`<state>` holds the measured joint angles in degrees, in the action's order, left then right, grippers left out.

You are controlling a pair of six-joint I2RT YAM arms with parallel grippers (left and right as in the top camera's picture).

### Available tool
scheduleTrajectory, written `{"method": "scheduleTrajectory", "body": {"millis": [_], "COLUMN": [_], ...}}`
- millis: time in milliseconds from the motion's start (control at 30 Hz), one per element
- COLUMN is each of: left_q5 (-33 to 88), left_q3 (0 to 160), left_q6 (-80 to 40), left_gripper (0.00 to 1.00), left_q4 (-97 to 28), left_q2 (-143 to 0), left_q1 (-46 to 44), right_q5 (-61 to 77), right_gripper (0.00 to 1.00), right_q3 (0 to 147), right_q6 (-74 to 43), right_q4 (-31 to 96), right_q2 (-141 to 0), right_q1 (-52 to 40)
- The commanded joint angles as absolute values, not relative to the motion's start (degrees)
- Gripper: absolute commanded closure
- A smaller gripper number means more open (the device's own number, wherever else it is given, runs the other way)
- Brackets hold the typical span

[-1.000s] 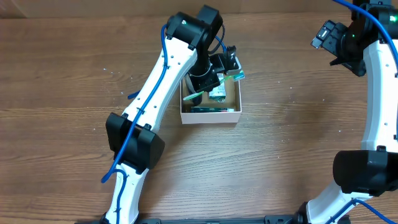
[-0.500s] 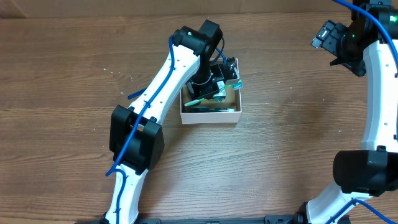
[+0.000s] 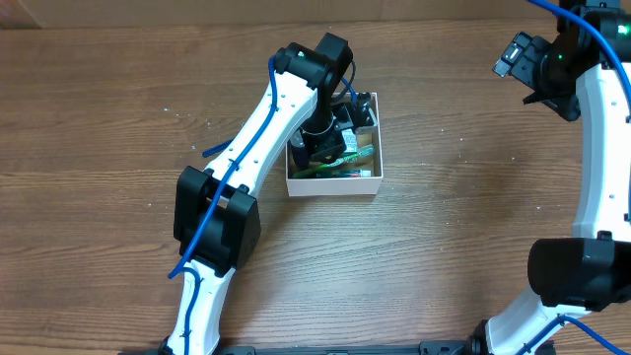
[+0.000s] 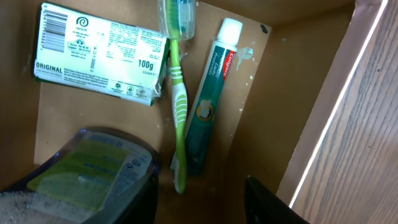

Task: Pack container
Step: 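Carry the toothbrush with the left gripper and lower it into the box, then open the left gripper and move it to the blue razor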

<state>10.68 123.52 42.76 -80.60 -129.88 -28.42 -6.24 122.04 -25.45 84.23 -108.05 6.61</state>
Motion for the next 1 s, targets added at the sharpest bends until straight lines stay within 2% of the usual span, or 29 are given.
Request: {"method": "scheduleTrajectory", "body": {"millis": [0,300,500,667,800,967], "left_q5": [11.53,10.28,-10.57,-10.44,-6.48,-0.86], "left_q3": [129.03,143.61,153.60,158.17,157.64,152.05], "left_q6": [39.18,35.11,13.26,1.21,2.07,12.03], "left_gripper": [0.53,0.46,0.39,0.39,0.39,0.39], "left_q4": [-81.69,-85.62,-87.83,-92.62,-95.44,-96.03], "left_q2": [-128.77,-128.64,-128.38,-128.22,-128.25,-128.25], "left_q1": [-29.34,-33.06,-30.11,-21.54,-14.15,-8.27], "right_q5": [-6.83,-6.83,-6.83,-6.83,-6.83,-6.83], "right_gripper": [0.00,0.00,0.00,0.00,0.00,0.00], "right_q3": [122.54,122.52,122.52,122.52,122.54,122.52], "right_q6": [-25.34,-25.34,-25.34,-25.34,-25.34,-25.34], "right_q4": [84.16,84.16,84.16,84.16,84.16,84.16], "right_q2": [-107.79,-107.79,-107.79,-107.79,-107.79,-107.79], "right_q1": [6.68,6.68,6.68,6.68,6.68,6.68]}}
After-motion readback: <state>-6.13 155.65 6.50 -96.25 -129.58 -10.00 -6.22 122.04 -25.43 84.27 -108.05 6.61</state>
